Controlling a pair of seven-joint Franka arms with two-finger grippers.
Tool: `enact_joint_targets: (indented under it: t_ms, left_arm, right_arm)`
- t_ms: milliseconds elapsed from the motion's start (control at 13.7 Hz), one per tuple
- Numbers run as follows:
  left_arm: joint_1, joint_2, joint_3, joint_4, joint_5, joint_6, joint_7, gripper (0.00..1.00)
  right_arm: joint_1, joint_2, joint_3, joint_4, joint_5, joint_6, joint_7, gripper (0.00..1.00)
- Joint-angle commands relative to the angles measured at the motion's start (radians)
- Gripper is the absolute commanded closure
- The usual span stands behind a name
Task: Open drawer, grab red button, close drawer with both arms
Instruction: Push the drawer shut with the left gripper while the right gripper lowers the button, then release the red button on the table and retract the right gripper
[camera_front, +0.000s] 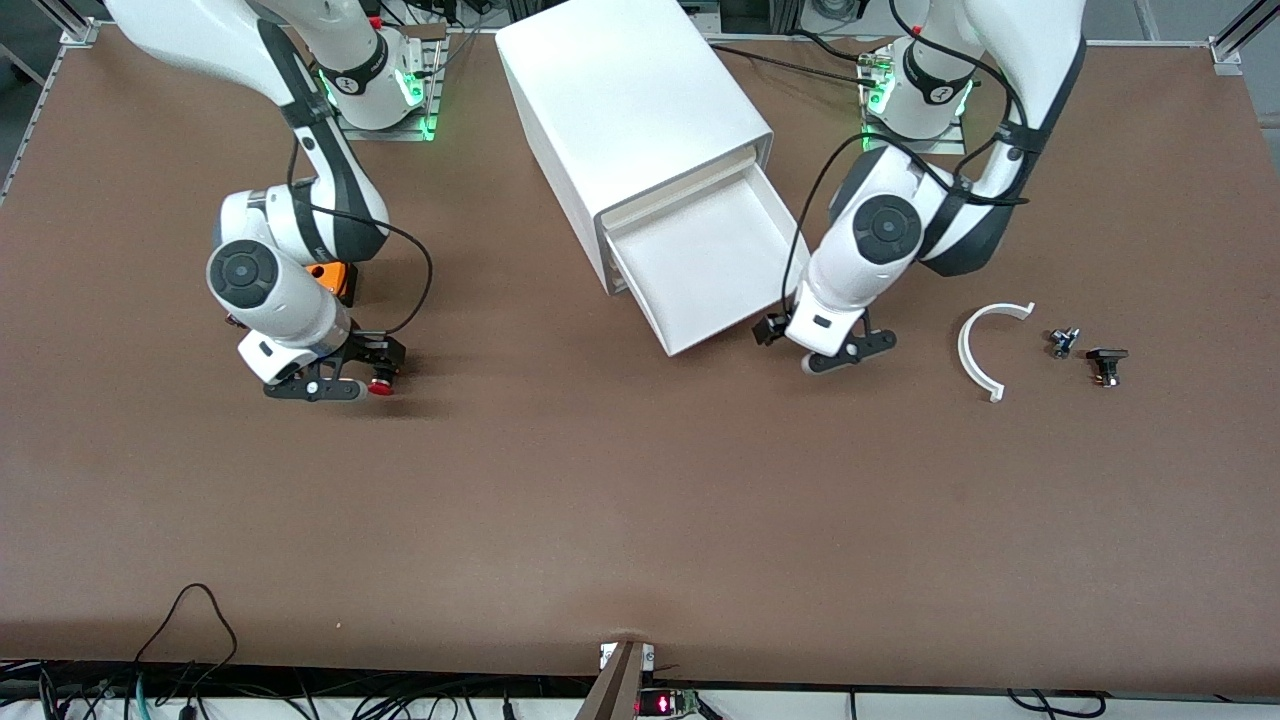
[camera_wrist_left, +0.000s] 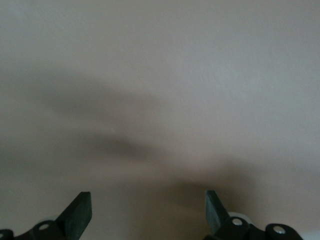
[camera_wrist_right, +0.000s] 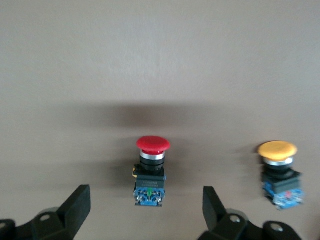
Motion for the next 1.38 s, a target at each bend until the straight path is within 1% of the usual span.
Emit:
enact_joint_targets:
  t_ms: [0,73,218,437,510,583,801,874,947,1019,1092,1165,1311]
  left_arm:
    - [0.003,-0.031,-0.039,-0.049,-0.126,-0.001,-0.001,0.00]
    - [0.003,-0.033,-0.061,-0.068,-0.172,-0.004,0.005,0.00]
    - [0.004,-0.037,-0.106,-0.087,-0.200,-0.009,-0.005,0.00]
    - [0.004,-0.039,-0.158,-0.092,-0.287,-0.075,0.002,0.00]
    - [0.004,-0.039,-0.172,-0.102,-0.298,-0.077,0.002,0.00]
    - [0.004,-0.036,-0.196,-0.108,-0.315,-0.075,0.002,0.00]
    - [0.006,-0.036,-0.224,-0.128,-0.341,-0.078,0.005,0.00]
    - [0.006,-0.037,-0.224,-0.128,-0.343,-0.078,0.005,0.00]
    - [0.006,-0.039,-0.230,-0.130,-0.343,-0.081,0.004,0.00]
    - [0.007,-0.037,-0.252,-0.133,-0.343,-0.110,0.005,0.00]
    - [0.007,-0.037,-0.275,-0.136,-0.343,-0.125,0.005,0.00]
    - [0.010,-0.037,-0.275,-0.136,-0.343,-0.129,0.005,0.00]
    - [0.039,-0.039,-0.270,-0.132,-0.341,-0.123,0.022,0.00]
  right_arm:
    - [-0.018,-0.027,0.015,0.072,0.006,-0.102,0.007,0.00]
    - [-0.018,-0.034,0.016,0.102,0.006,-0.149,0.007,0.00]
    - [-0.018,-0.039,0.019,0.187,0.008,-0.258,0.007,0.00]
    - [-0.018,-0.053,0.021,0.302,0.011,-0.378,0.004,0.00]
    - [-0.021,-0.075,0.024,0.330,0.029,-0.406,0.003,0.00]
    - [-0.054,-0.095,0.032,0.354,0.057,-0.417,-0.002,0.00]
    - [-0.218,-0.146,0.143,0.411,0.068,-0.488,-0.007,0.00]
    - [-0.270,-0.166,0.166,0.416,0.068,-0.505,-0.008,0.00]
    - [-0.278,-0.189,0.165,0.414,0.069,-0.518,-0.010,0.00]
    - [-0.278,-0.206,0.151,0.416,0.068,-0.544,-0.028,0.00]
    - [-0.278,-0.224,0.127,0.416,0.059,-0.567,-0.069,0.00]
    - [-0.281,-0.232,0.104,0.417,0.058,-0.576,-0.113,0.00]
    - [-0.281,-0.238,0.037,0.439,0.057,-0.611,-0.237,0.00]
